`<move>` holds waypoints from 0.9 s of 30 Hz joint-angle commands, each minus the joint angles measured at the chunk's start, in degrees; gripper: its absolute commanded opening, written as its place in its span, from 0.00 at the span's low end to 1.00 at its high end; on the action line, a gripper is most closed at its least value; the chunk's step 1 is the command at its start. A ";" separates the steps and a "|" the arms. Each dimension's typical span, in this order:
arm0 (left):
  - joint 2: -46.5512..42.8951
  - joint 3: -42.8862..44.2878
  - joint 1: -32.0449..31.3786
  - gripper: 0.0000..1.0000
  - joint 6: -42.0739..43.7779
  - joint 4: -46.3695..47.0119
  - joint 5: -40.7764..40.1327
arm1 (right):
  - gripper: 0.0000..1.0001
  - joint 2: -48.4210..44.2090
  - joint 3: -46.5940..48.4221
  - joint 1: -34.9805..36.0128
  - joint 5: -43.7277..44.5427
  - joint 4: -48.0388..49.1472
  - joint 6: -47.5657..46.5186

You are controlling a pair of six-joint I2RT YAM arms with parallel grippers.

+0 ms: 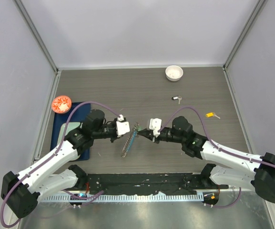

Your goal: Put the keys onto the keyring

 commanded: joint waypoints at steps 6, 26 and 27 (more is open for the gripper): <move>-1.55 -0.17 0.12 0.00 -1.52 7.84 3.19 | 0.01 -0.27 0.13 2.47 4.46 2.10 -2.84; -0.94 -0.35 0.03 0.00 -3.01 8.46 4.24 | 0.01 1.40 -1.01 6.60 13.69 2.97 -6.27; -0.85 -0.35 0.03 0.00 -2.93 8.37 4.15 | 0.01 1.58 -1.01 6.69 13.87 2.97 -6.36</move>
